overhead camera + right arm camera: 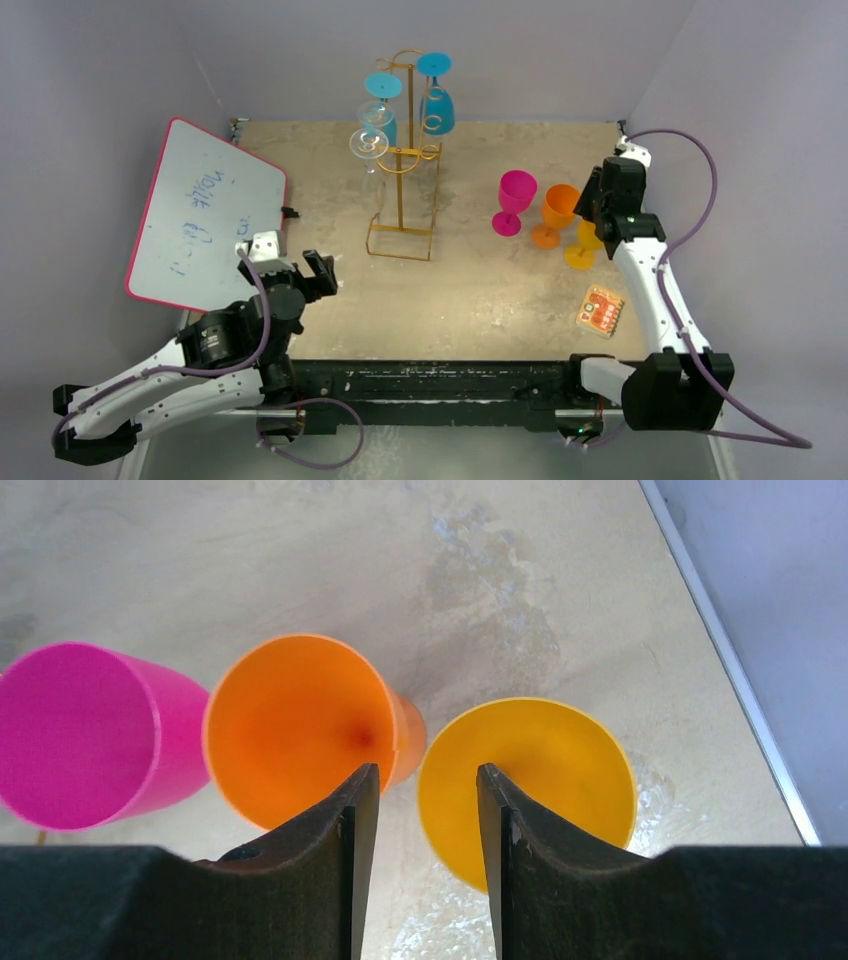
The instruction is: Take the wine glass off the wine glass rack
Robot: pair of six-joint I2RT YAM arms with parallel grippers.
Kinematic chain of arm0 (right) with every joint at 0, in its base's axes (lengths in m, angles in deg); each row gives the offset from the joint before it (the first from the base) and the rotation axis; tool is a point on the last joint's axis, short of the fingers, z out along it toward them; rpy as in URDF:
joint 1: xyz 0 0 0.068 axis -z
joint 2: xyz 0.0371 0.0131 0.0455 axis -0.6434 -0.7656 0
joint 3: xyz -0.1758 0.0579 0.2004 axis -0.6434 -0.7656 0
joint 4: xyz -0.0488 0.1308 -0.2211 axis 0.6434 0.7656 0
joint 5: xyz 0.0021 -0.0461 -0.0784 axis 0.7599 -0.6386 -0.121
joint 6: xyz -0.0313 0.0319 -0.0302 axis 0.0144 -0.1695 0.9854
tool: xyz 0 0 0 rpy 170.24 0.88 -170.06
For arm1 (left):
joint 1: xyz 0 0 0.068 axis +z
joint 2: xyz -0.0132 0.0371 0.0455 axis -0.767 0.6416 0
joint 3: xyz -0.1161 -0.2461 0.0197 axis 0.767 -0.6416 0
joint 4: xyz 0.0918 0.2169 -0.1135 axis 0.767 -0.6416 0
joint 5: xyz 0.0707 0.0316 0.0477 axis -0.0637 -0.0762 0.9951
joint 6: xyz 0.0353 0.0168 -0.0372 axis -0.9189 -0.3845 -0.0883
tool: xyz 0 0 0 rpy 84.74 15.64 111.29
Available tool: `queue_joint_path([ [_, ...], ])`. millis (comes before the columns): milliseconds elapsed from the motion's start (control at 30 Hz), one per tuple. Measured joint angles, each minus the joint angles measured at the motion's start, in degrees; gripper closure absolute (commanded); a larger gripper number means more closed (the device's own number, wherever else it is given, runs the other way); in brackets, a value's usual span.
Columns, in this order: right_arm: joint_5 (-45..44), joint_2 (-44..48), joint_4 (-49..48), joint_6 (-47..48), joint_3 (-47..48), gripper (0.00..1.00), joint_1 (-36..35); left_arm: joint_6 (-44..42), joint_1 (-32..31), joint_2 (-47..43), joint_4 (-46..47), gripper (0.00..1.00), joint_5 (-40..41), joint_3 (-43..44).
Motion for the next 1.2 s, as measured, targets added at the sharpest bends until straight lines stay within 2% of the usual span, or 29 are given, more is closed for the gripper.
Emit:
queue_joint_path([
  [100,1.1,1.4,0.0,0.0,0.6,0.52,0.0,0.0,0.0,0.0,0.0,0.14,0.0,0.3],
  [233,5.7,4.0,0.5,0.0,1.3,0.37,0.0,-0.1,0.0,-0.4,0.0,0.14,0.0,0.4],
  [333,14.6,6.9,-0.9,-0.1,1.6,0.34,0.1,-0.1,0.0,-1.1,0.0,0.14,0.2,0.4],
  [467,32.5,8.5,-7.5,-2.0,2.4,0.32,0.2,-0.1,0.0,-1.9,0.0,0.14,0.5,0.4],
  [600,46.4,5.9,-15.8,-8.8,2.2,0.32,-0.1,-0.1,0.0,-2.0,0.1,0.13,0.5,0.4],
  [700,52.1,3.2,-21.2,-13.4,1.7,0.31,-1.1,-0.1,0.0,-1.9,0.1,0.12,0.4,0.4],
  [833,52.9,-0.6,-24.3,-16.9,2.1,0.31,-5.7,-0.6,0.0,-1.0,0.2,0.12,0.5,0.4],
  [967,46.5,-5.2,-23.6,-20.1,6.7,0.32,-10.6,-1.2,0.0,1.3,0.2,0.11,0.5,0.4],
  [1067,42.3,-9.1,-24.9,-24.0,10.7,0.37,-11.5,-1.7,0.0,2.9,0.2,0.11,0.5,0.4],
  [1200,38.3,-14.8,-28.2,-31.1,14.7,0.29,-11.5,-1.8,0.0,4.5,0.2,0.10,0.8,0.4],
])
